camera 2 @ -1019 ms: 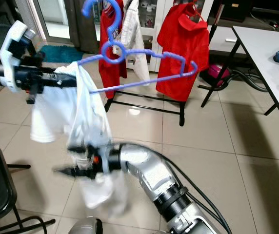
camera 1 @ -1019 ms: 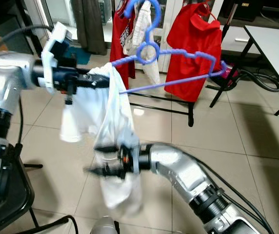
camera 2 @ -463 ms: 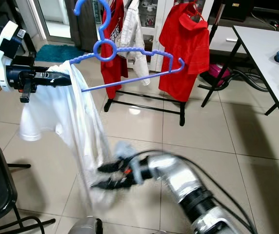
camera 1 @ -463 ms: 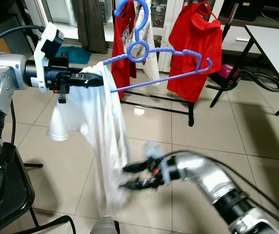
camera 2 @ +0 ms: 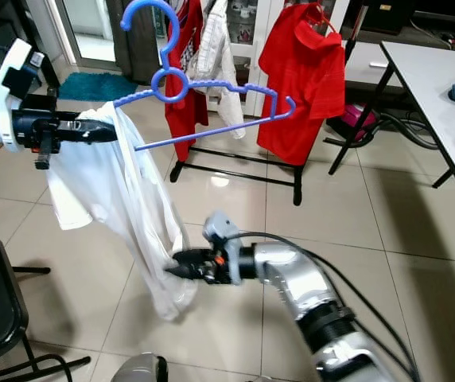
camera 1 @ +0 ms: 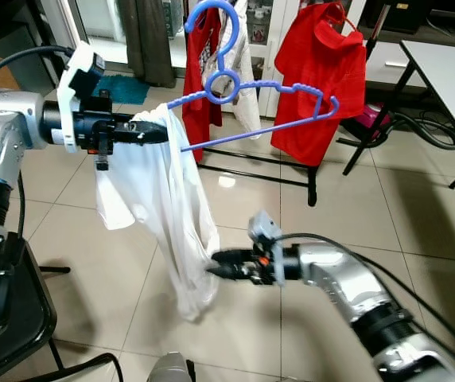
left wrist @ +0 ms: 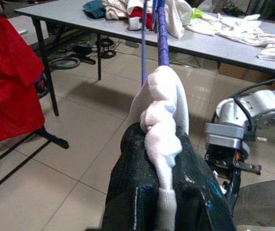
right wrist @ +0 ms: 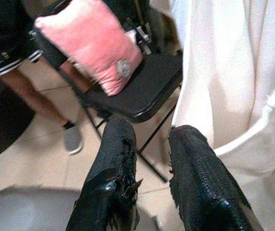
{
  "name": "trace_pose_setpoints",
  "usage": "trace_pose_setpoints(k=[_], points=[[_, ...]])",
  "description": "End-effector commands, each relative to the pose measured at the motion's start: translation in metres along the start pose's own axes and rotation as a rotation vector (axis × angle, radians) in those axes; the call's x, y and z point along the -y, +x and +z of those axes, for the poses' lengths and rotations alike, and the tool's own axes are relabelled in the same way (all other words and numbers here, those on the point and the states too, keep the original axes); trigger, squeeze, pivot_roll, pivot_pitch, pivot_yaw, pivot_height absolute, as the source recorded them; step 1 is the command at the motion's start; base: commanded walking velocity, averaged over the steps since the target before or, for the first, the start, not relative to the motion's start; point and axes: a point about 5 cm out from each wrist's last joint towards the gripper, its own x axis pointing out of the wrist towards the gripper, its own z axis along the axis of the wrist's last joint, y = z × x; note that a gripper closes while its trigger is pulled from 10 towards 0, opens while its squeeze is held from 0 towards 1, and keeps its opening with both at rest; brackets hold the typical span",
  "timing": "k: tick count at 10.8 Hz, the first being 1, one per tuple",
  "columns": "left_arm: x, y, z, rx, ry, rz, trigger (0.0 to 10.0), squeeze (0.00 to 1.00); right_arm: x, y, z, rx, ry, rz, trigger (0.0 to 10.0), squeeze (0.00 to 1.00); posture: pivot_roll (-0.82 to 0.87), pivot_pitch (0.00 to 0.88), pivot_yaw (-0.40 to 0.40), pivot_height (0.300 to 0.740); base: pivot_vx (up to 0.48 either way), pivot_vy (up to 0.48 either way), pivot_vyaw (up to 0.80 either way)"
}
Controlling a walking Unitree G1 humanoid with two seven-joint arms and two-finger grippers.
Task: Hang hanger
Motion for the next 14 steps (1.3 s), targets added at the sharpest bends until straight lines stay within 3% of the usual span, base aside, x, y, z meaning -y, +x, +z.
trace_pose_setpoints(k=[1,2,3,7,8,9,10,12,13,14], points=[[-0.003,-0.002,0.018,0.023,0.067,0.021,0.0,0.00,0.006,0.002,0.009,0.026,-0.035,-0.052,10.0,0.00,0.07,0.084,0.016,0.740,0.000,0.000,0.00],[-0.006,-0.002,0.018,0.013,0.069,0.046,0.0,0.00,0.004,0.007,0.015,0.058,0.004,-0.034,10.0,0.00,0.07,0.089,0.025,0.740,0.000,0.000,0.00],[-0.008,-0.002,0.016,-0.014,0.072,0.064,0.0,0.00,0.001,0.011,0.026,0.104,0.004,-0.009,10.0,1.00,0.06,0.102,0.034,0.740,0.000,0.000,0.00],[-0.009,0.005,0.009,-0.051,0.070,0.062,0.0,0.00,-0.001,0.020,0.030,0.113,-0.044,-0.030,10.0,1.00,0.05,0.114,0.018,0.740,0.000,0.000,0.00],[-0.008,0.006,0.005,-0.048,0.060,0.058,0.0,0.00,0.002,0.031,0.028,0.072,-0.105,-0.128,10.0,1.00,0.05,0.113,0.005,0.740,0.000,0.000,0.00],[-0.008,0.006,0.005,-0.048,0.059,0.056,0.0,0.00,0.003,0.032,0.028,0.076,-0.104,-0.145,10.0,0.95,0.05,0.113,0.005,0.740,0.000,0.000,0.00],[-0.008,0.006,0.006,-0.049,0.060,0.053,0.0,0.00,0.006,0.033,0.030,0.082,-0.099,-0.169,10.0,0.00,0.06,0.110,-0.001,0.740,0.000,0.000,0.00],[-0.005,0.005,0.000,-0.098,0.066,0.031,0.0,0.00,0.003,0.025,0.030,0.079,-0.102,-0.095,10.0,0.00,0.06,0.104,-0.008,0.740,0.000,0.000,0.00],[-0.003,0.005,-0.004,-0.121,0.069,0.014,0.0,0.00,0.001,0.016,0.033,0.089,-0.104,-0.039,10.0,1.00,0.06,0.100,-0.013,0.740,0.000,0.000,0.00],[0.001,0.006,-0.007,-0.118,0.072,-0.008,0.0,0.00,0.001,0.007,0.038,0.106,-0.118,-0.021,10.0,1.00,0.06,0.097,-0.020,0.740,0.000,0.000,0.00]])
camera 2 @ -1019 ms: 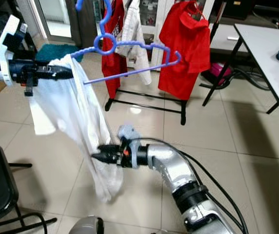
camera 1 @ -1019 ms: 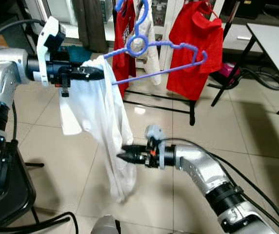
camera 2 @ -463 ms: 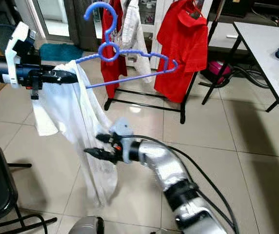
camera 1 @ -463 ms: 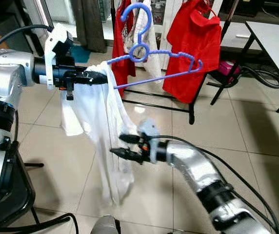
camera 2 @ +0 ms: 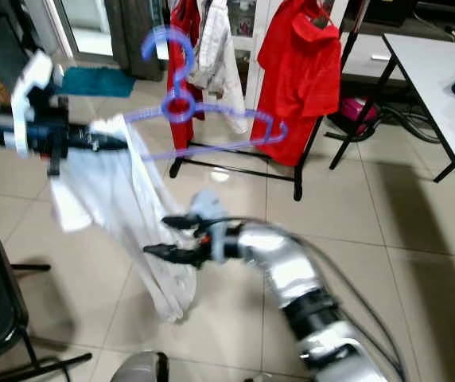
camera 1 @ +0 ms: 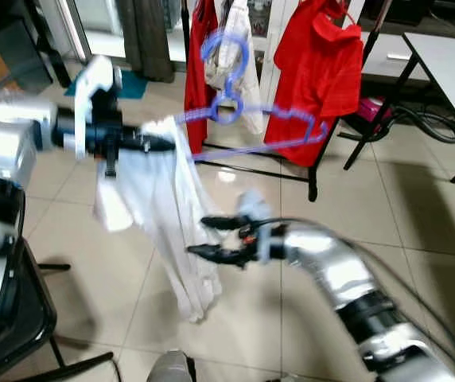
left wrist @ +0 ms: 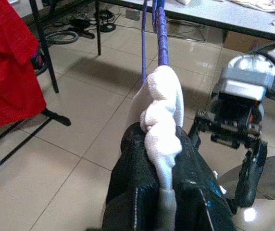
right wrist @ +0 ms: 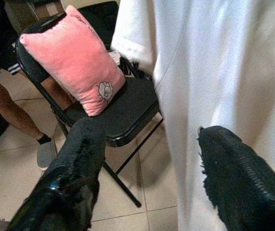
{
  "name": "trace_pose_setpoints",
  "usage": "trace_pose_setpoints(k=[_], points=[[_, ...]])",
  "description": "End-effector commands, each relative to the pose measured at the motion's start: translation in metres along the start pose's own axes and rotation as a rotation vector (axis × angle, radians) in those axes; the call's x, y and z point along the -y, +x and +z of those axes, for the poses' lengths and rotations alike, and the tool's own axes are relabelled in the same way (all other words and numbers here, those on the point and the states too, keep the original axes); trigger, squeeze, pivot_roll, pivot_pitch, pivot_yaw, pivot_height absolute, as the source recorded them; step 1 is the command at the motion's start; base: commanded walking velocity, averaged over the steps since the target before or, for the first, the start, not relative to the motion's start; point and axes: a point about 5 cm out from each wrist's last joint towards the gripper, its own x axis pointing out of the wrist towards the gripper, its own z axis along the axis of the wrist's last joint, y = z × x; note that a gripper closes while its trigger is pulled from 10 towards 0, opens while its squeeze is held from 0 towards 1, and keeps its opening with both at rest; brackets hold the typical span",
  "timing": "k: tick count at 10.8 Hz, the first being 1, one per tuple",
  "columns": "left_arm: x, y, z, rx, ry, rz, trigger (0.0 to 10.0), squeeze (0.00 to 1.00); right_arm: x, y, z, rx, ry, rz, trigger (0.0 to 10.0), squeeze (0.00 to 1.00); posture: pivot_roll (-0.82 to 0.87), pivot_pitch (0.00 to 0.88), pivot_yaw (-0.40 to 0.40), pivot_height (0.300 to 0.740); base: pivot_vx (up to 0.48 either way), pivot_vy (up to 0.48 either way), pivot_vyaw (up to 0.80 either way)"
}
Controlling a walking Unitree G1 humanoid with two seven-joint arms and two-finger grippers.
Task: Hang hanger
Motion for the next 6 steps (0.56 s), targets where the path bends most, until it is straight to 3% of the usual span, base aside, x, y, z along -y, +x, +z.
trace_pose_setpoints(k=[1,2,3,4,6], points=[[0.004,-0.002,0.010,0.017,0.053,-0.019,0.0,0.00,0.000,-0.007,0.013,0.071,-0.010,-0.015,10.0,1.00,0.05,0.097,-0.030,0.740,0.000,0.000,0.00],[0.007,-0.003,0.012,0.044,0.054,-0.021,0.0,0.00,0.002,-0.013,0.032,0.161,-0.028,-0.059,10.0,1.00,0.05,0.102,-0.029,0.740,0.000,0.000,0.00],[0.009,-0.005,0.014,0.070,0.052,-0.026,0.0,0.00,0.000,-0.013,0.060,0.295,-0.026,-0.105,10.0,0.00,0.04,0.107,-0.018,0.740,0.000,0.000,0.00],[0.013,-0.006,0.017,0.092,0.054,-0.040,0.0,0.00,-0.005,-0.009,0.075,0.355,-0.023,-0.115,10.0,0.00,0.04,0.108,-0.011,0.740,0.000,0.000,0.00],[0.015,-0.004,0.025,0.119,0.064,-0.047,0.0,0.00,-0.008,0.006,0.069,0.310,-0.019,-0.160,10.0,0.00,0.04,0.108,-0.009,0.740,0.000,0.000,0.00]])
